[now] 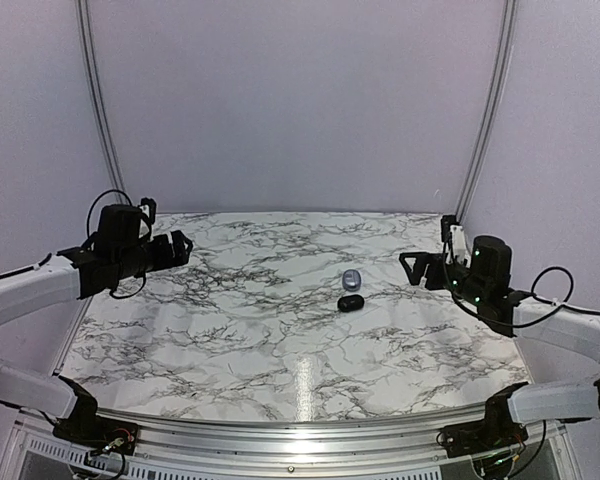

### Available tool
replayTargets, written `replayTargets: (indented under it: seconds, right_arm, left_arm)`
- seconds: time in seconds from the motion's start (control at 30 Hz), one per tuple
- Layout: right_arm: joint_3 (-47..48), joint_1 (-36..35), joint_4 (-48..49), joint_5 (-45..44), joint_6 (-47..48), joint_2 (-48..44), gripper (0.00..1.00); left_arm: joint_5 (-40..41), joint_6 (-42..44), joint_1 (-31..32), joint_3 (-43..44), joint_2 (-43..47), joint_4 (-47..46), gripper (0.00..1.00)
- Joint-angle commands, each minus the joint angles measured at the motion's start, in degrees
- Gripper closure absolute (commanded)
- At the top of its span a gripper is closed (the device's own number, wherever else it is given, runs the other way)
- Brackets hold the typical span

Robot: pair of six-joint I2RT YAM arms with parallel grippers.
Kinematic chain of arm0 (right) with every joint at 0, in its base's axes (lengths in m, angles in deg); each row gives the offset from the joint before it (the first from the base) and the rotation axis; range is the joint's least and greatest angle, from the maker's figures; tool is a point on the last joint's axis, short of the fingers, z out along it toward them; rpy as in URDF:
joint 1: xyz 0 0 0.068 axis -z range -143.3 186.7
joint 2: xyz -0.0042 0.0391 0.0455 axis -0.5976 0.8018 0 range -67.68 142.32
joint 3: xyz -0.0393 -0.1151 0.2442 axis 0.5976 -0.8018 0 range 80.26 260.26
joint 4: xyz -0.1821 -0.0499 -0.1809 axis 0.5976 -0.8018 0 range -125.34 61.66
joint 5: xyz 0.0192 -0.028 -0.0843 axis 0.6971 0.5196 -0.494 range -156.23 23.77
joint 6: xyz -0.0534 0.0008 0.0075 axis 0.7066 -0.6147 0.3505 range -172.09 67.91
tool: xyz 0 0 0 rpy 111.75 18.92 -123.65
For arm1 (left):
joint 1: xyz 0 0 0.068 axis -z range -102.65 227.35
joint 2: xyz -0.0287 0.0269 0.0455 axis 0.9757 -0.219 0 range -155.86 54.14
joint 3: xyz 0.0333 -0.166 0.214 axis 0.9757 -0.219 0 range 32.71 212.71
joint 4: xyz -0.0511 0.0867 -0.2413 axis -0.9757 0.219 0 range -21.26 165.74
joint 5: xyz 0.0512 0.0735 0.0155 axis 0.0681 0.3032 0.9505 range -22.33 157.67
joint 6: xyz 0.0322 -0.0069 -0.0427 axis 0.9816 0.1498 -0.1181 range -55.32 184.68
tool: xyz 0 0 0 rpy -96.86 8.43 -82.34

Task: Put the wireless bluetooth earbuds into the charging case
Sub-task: Reset both arms

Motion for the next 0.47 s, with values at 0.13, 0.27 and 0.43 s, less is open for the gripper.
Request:
replayTargets:
  seconds: [0.13, 0.27, 0.43]
  right_arm:
    - [-6.13, 0.30, 6.88, 0.75, -3.10, -0.48, 0.01]
    - [-6.97, 0.23, 7.67, 0.52, -3.26, 1.05, 0.01]
    - [-7.40, 0.24, 8.53, 0.64, -3.12, 1.84, 0.01]
  left_arm:
    - [-3.93, -5.54, -2.91, -11.31, -2.18, -7.09, 0.01]
    - [-4.55, -5.90, -2.93, -11.91, -3.98, -8.60, 0.01]
    - [-5.33, -5.96, -2.91, -11.82, -5.18, -9.19, 0.01]
